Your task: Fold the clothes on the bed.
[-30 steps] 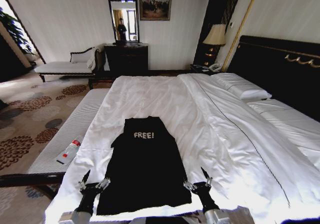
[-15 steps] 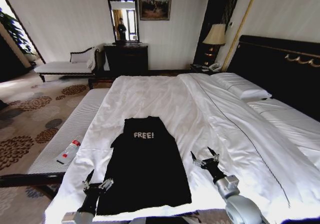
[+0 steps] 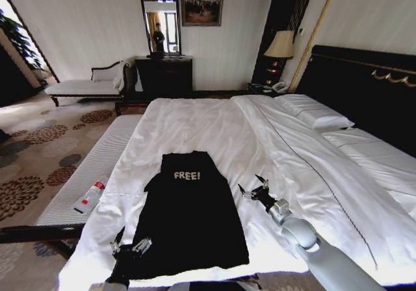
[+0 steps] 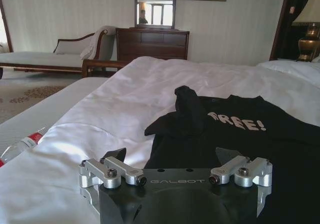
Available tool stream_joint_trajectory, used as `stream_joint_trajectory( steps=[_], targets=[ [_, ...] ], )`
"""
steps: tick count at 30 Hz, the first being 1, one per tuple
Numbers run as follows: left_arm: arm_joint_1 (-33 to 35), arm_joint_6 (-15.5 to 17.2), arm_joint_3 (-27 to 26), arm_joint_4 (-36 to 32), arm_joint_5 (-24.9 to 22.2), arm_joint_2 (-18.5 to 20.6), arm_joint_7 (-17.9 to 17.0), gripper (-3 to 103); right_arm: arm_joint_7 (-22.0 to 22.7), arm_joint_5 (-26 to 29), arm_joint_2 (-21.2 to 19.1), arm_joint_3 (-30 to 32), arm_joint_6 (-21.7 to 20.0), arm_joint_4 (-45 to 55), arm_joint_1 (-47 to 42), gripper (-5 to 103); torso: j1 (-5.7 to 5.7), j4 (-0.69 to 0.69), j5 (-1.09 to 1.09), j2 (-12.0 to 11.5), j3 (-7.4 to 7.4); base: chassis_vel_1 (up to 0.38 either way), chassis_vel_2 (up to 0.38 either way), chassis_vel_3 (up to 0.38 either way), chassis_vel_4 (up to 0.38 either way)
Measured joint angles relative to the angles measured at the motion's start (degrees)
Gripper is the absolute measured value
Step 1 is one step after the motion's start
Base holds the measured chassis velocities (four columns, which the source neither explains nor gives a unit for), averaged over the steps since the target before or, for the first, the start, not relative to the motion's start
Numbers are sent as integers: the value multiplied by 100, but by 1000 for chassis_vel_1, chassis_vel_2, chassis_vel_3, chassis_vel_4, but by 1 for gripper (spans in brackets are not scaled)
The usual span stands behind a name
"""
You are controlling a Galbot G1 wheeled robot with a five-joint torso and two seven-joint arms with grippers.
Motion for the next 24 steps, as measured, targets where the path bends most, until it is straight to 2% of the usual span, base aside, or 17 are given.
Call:
stream_joint_trajectory(
  steps=[11,17,24],
  targets=[
    [68,1,36,3,147,-105,58,100,-234,225,206,-1233,113,-514,1128,100,0,0,0,0,0,0,0,0,0],
    [0,-21,194,37,436,-153,127,100,-258,-136,447,-2043,196,-1037,1698,100,0,0,0,0,0,0,0,0,0],
    [-109,-5,223,57,466,-122,147,100,-220,-499,635,-2486,241,-1513,2068,100,0,-1,0,0,0,0,0,0,0]
  ],
)
